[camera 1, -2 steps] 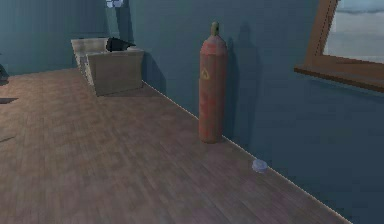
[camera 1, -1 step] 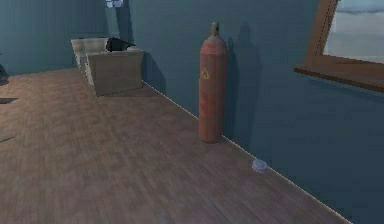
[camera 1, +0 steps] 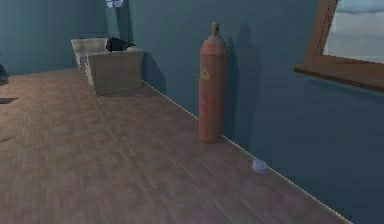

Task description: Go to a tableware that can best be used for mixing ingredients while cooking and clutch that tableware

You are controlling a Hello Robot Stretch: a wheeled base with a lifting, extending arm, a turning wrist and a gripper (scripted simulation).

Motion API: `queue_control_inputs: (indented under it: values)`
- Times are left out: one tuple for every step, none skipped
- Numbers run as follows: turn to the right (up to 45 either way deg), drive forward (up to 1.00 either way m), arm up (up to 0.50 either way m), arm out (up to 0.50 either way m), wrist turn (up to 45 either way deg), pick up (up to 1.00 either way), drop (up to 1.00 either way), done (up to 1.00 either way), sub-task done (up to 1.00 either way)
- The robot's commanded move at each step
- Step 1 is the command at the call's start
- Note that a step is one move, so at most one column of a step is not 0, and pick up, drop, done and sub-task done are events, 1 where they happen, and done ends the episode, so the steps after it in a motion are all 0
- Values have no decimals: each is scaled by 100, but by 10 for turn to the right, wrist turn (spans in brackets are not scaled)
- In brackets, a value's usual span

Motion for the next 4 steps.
queue_control_inputs:
  values:
    - [0,0,0,0,330,0,0,0,0]
    - [0,0,-18,0,0,0,0,0,0]
    - [0,0,0,0,0,100,0,0,0]
    - [0,0,10,0,0,0,0,0,0]
